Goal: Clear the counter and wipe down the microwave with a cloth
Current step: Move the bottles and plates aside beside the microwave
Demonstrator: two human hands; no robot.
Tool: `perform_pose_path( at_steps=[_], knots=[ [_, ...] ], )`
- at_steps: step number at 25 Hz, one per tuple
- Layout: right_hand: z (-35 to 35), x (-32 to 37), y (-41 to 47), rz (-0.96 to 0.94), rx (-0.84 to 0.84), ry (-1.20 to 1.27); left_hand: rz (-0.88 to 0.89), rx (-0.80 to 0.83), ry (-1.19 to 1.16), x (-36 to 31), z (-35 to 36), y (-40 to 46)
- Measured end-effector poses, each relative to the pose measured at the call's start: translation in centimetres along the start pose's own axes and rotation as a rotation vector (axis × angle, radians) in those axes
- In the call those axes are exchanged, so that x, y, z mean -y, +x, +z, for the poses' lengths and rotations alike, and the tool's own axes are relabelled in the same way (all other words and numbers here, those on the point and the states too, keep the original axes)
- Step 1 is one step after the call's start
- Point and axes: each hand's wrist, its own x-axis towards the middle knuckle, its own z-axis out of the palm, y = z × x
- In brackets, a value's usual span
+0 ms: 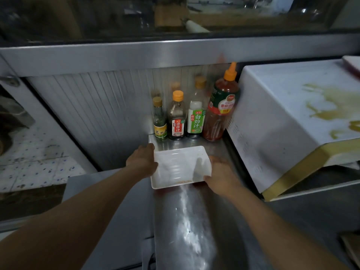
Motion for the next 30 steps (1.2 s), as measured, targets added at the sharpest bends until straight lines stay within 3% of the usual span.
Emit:
perform_pose_path(
  at_steps=[8,20,30],
  knots=[
    [-3.9,2.4,-5.9,-0.238,0.000,-0.154,-0.008,-0.081,0.035,-2.7,-3.0,-10.6],
    [-9.0,1.6,-16.7,-0.363,-0.127,-0.169,0.062,-0.110,0.027,-6.8,-4.2,-24.2],
    [-13.1,-9.4,-31.3,-0.122,-0.225,-0.059,0.208,-0.095,-0.020,-15.7,-0.6,-34.3]
  ],
)
